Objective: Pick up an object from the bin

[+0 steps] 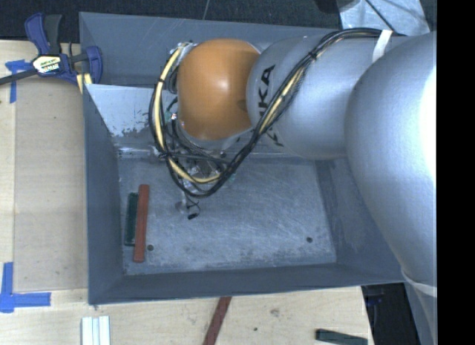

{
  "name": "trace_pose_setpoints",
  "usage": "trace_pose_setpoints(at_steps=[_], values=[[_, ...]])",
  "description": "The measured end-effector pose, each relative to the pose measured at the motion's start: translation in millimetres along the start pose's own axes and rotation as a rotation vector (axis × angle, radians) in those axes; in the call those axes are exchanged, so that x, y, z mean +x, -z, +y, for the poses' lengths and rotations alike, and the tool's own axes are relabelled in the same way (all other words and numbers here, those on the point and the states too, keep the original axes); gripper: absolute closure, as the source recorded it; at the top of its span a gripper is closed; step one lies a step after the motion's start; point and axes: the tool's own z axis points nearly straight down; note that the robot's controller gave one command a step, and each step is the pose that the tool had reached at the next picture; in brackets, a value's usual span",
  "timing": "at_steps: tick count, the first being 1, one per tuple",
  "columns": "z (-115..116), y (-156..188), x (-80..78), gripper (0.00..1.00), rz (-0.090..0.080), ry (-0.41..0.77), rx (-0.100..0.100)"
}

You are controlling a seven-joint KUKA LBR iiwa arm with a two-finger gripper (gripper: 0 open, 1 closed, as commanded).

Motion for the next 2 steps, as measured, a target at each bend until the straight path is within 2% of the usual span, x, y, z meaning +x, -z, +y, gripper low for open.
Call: trace_pose_setpoints(at_steps=[1,2], values=[[22,-40,1.9,0.00,0.009,0.303,-0.005],[43,-58,-23.4,1.00,0.006,0.418,-0.003]])
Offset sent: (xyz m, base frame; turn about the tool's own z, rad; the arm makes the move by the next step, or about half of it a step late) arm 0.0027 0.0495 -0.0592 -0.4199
